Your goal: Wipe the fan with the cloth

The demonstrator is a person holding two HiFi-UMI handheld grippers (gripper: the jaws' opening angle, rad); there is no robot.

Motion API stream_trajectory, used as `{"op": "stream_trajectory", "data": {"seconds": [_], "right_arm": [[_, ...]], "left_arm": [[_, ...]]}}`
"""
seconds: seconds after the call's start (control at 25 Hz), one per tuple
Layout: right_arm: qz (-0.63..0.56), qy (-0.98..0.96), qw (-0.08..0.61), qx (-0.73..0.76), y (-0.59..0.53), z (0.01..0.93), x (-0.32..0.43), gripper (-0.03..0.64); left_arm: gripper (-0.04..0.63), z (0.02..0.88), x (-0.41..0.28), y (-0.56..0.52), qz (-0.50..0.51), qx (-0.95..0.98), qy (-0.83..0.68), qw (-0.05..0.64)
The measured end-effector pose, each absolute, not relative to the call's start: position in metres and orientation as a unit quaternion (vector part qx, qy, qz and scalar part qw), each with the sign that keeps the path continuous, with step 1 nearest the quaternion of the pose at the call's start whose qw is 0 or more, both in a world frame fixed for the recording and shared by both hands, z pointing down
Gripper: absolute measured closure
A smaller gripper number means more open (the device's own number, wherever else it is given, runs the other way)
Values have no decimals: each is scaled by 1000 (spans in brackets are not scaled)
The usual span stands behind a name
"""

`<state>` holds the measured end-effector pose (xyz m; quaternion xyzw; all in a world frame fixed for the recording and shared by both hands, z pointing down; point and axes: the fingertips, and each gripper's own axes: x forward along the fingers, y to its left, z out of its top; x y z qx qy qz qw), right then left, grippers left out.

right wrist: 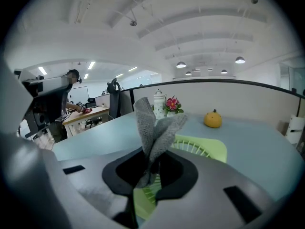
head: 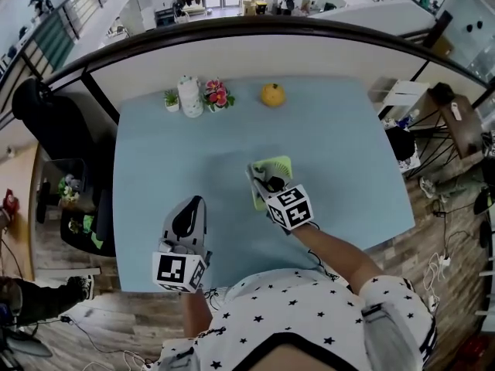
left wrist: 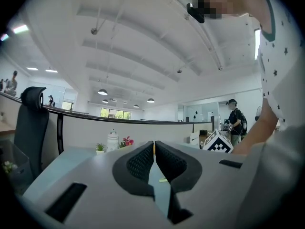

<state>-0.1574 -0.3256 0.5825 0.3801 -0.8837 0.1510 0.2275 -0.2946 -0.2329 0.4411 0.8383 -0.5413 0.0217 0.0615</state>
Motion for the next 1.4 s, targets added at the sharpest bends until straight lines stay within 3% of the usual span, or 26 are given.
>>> {"op": "stream_trajectory", "data": {"seconds": [0.48, 1.4], "right_arm": [[165, -879, 219, 391, -338, 578, -141, 568], [209, -811, 193, 511, -359, 590, -40, 565]], "left_arm": [[561, 441, -296, -233, 23, 833, -548, 63], [561, 435, -286, -236, 27, 851, -522, 53]]}}
